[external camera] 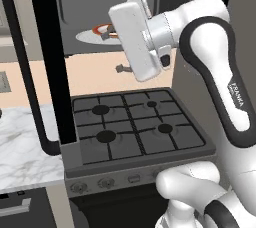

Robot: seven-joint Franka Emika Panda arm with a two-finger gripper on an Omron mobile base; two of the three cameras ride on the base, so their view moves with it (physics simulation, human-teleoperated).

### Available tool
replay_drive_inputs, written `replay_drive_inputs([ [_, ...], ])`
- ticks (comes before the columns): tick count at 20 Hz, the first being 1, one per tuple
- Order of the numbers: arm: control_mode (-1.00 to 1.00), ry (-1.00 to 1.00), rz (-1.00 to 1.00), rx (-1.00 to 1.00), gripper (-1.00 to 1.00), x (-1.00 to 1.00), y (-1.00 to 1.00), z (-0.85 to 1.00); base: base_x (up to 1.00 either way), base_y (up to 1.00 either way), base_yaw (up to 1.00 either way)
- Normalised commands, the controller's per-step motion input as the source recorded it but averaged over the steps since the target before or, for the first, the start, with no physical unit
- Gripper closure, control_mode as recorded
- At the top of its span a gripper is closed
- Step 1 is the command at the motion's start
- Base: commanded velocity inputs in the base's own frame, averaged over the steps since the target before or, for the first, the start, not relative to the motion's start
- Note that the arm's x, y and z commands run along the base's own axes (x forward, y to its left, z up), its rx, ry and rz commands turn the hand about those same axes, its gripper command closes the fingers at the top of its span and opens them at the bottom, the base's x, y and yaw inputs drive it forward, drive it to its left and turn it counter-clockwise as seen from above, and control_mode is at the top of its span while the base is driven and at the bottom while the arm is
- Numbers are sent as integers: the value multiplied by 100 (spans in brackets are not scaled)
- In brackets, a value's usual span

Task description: Retrieve the reheated potato from the microwave, then place the potato, cheese, and condiment on the cutting board.

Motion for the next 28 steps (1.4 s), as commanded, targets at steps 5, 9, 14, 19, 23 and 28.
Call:
replay_drive_inputs([
  [5, -100, -40, 0, -16, -100, 4, -42, -20, 0, 0, 0],
  [9, -100, -22, -7, -28, -100, 24, -35, -1, 0, 0, 0],
  [14, -100, -9, -5, -21, -100, 36, -35, 5, 0, 0, 0],
  [19, -100, -11, -1, -17, -100, 32, -31, 12, 0, 0, 0],
  [23, -100, -33, 0, -28, -100, 23, -16, 2, 0, 0, 0],
  [28, -100, -36, 0, -31, -100, 32, -11, 0, 0, 0, 0],
])
